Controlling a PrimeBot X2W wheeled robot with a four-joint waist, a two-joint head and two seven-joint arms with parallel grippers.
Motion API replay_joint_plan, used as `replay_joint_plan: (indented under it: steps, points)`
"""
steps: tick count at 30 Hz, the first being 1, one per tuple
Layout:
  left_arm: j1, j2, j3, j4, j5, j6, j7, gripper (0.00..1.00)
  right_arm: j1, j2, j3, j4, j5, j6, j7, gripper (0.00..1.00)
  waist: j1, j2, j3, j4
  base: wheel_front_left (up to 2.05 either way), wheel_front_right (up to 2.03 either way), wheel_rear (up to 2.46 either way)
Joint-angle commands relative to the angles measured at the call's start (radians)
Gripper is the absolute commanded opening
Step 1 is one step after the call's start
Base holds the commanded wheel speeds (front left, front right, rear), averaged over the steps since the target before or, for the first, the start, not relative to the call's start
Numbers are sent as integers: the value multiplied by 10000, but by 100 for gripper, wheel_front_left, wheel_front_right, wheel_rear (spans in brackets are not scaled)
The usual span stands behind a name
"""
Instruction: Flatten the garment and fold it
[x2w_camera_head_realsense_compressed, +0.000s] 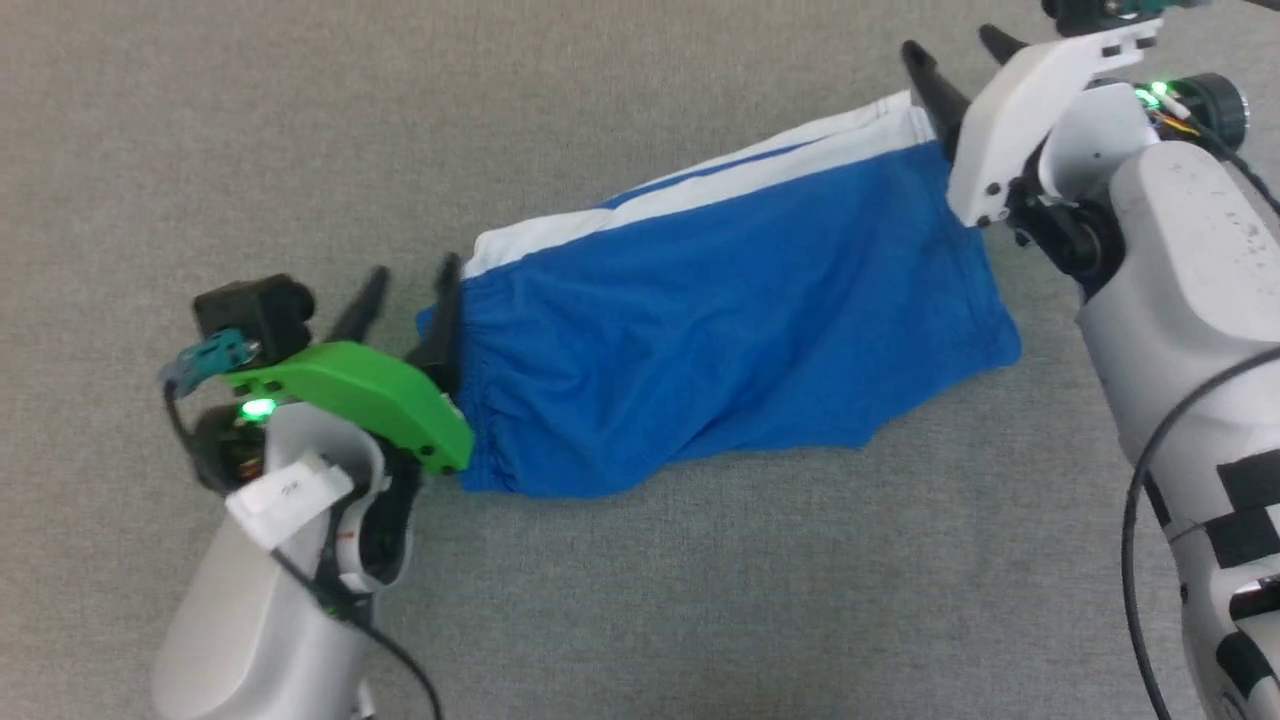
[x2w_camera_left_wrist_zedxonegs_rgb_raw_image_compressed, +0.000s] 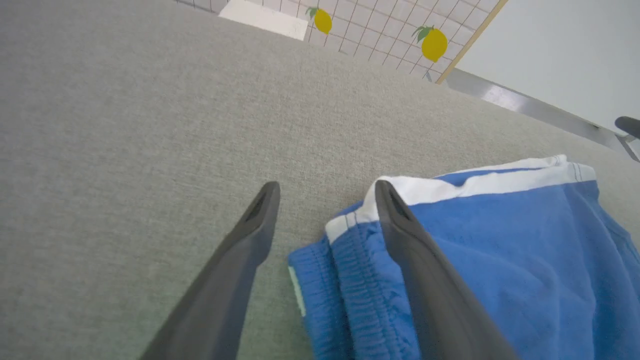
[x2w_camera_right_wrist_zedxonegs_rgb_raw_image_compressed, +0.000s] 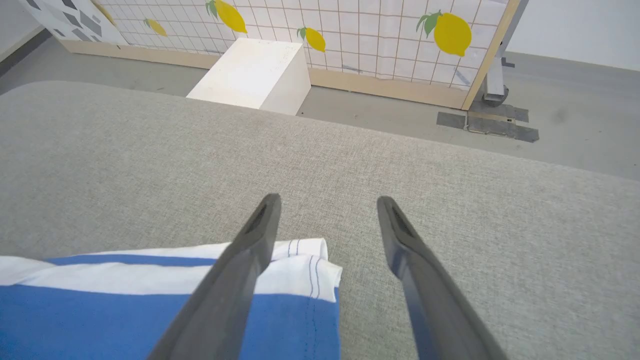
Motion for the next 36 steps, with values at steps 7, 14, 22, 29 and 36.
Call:
replay_joint_plan:
  steps: [7,14,22,29,36]
  points:
    - [937,1172,-231,-318,2085,144,-2189,100,1298,-324,493,-398,-435,-15,119,100,-1,0,-1177,-294,0,0,0]
    - [2268,1340,-530,-613,2718,423,-3225,100,2789,-464,714,-1231,-976,-15,2385,100,-1,0,-1628,-362,0,0,0]
    - [2602,1111,-717,-777,2516,484,-3147,100,3856,-454,428,-2212,-1193,-15,3822,100,-1,0,-1481,39,0,0,0]
    - [2439,989,-927,-683,2378,369,-2921,100,3999,-313,379,-2078,-1585,-15,4271,100,-1,0,-1248,221,0,0,0]
    - [2371,956,-1279,-1087,1876,361,-1132,100,3805,-401,515,-2071,-1335,-15,4596,0,-1,0,-1243,181,0,0,0]
